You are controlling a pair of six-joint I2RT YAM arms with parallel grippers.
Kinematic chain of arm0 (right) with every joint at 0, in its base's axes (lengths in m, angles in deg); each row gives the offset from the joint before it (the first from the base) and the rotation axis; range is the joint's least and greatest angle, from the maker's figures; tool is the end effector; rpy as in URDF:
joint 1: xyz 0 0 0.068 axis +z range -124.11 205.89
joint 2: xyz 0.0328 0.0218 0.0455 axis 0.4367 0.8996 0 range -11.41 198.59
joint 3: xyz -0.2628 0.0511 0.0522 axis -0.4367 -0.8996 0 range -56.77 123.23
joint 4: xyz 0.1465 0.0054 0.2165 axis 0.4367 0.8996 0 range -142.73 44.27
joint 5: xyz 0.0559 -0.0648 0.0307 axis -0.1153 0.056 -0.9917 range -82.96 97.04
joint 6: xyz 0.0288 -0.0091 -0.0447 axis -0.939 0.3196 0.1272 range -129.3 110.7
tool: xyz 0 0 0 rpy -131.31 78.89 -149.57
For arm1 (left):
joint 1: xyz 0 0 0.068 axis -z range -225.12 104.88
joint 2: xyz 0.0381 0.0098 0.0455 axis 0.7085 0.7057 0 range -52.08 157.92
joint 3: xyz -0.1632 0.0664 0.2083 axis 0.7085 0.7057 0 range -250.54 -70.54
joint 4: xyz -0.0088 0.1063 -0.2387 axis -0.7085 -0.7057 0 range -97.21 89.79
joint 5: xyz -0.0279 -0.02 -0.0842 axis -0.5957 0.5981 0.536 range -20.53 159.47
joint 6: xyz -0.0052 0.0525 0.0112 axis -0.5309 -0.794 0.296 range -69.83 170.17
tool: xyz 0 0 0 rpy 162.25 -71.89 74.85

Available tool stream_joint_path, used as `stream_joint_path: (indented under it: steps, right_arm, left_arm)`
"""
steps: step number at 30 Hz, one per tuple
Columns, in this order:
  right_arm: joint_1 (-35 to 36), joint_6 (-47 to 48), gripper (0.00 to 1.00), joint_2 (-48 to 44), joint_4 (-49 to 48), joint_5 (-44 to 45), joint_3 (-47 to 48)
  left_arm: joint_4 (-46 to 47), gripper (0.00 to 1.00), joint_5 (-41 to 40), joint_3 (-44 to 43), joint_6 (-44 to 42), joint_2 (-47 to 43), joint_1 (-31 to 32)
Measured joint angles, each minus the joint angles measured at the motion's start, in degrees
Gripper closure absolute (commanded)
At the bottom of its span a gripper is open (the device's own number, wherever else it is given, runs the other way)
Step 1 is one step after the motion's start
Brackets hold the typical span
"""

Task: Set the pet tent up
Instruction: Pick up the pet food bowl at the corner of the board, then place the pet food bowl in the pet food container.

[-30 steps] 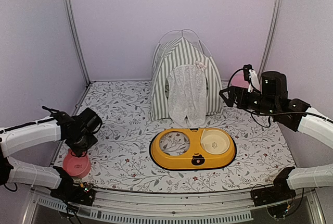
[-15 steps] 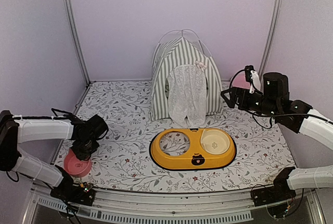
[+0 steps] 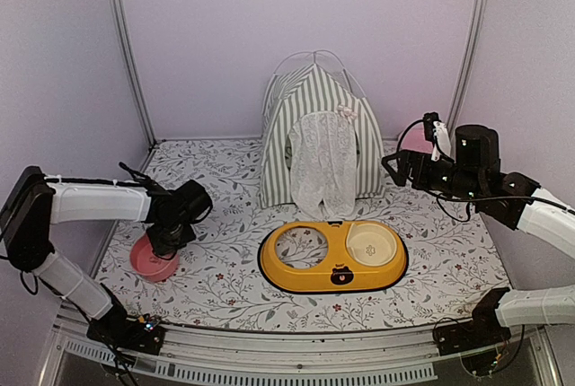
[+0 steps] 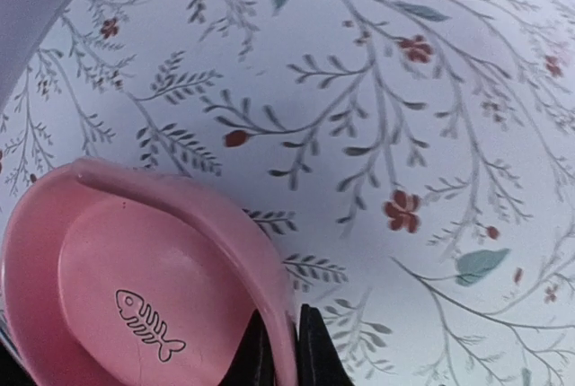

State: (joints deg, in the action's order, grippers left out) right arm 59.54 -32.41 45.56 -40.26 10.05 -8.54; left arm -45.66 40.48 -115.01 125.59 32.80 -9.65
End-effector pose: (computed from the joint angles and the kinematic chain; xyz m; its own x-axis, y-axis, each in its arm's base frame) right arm 0.1921 0.1257 0.3173 -0.4781 0.1526 -0.8649 -0.3532 0.8682 0.3485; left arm 0.1969 -0.1190 0.1584 -0.6680 -0.5634 -0.4861 -0.6656 0.7445 0.0518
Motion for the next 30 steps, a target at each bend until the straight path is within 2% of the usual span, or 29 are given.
stream_joint_path:
  steps: [13, 22, 30]
  right_arm:
    - [0.0, 0.0, 0.01, 0.0, 0.1, 0.4, 0.0]
    - [0.0, 0.0, 0.01, 0.0, 0.7, 1.2, 0.5]
    - [0.0, -0.3, 0.01, 0.0, 1.2, 1.3, 1.4]
  left_arm:
    - [4.1, 1.0, -3.0, -21.1, -22.1, 12.7, 14.5]
    - [9.6, 1.0, 3.7, -31.2, -37.9, 18.2, 22.3]
    - [11.3, 1.0, 7.9, -40.2, -45.9, 25.7, 28.0]
